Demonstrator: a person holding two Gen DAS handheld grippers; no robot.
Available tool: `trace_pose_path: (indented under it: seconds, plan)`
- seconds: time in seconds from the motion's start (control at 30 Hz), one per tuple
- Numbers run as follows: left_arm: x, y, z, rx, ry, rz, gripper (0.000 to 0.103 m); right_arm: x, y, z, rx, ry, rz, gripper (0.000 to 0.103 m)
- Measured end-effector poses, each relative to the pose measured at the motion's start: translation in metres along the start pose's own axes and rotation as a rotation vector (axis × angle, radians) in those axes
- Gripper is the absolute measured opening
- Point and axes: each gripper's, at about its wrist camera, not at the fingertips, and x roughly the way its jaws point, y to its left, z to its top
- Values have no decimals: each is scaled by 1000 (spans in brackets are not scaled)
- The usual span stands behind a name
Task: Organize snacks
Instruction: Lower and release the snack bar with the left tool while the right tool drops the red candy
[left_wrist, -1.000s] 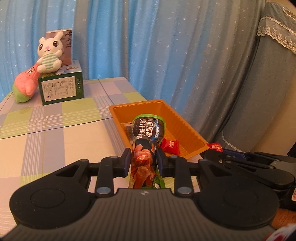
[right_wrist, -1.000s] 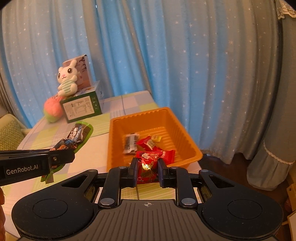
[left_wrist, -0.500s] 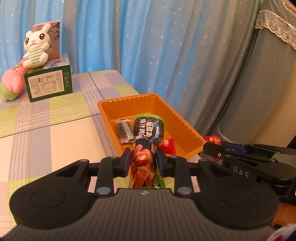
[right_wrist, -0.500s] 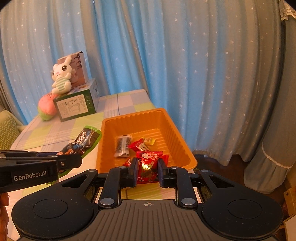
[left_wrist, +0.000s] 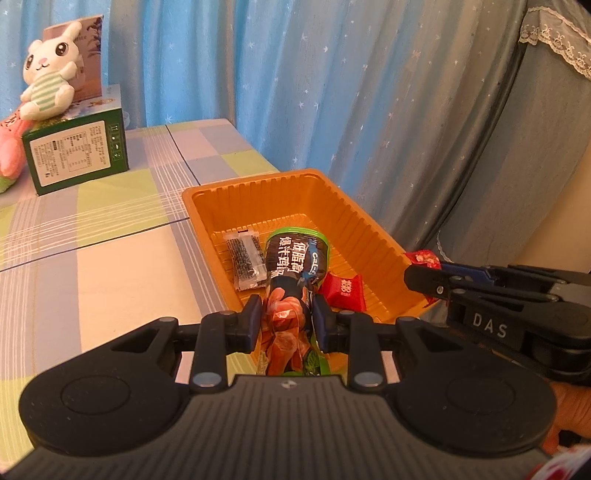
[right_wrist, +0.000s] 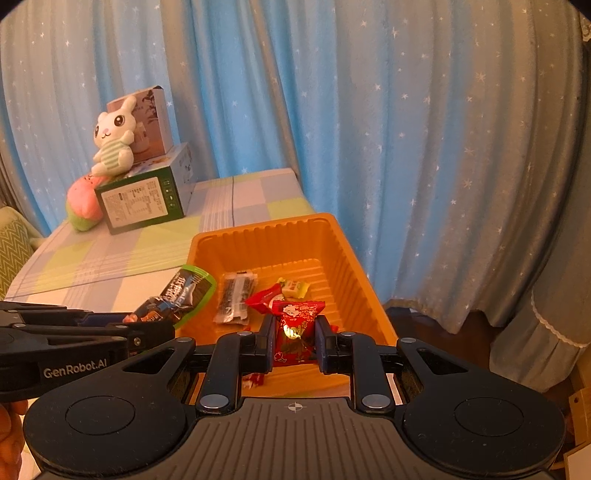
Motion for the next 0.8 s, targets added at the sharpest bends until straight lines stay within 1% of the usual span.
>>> trace_pose_path:
  seconds: [0.33, 0.73, 0.77, 0.8]
  plan:
    - [44, 6, 16, 20, 27, -5, 26, 41, -17, 12, 12, 32, 4, 22]
    - [71, 8, 25, 42, 38, -8, 27, 65, -25, 15, 28, 59, -3, 22]
    - [72, 8, 24, 42, 41, -7, 29, 66, -25, 15, 30, 60, -1, 22]
    - [74, 9, 24, 40, 49, -7, 35, 67, -25, 15, 31, 61, 0, 22]
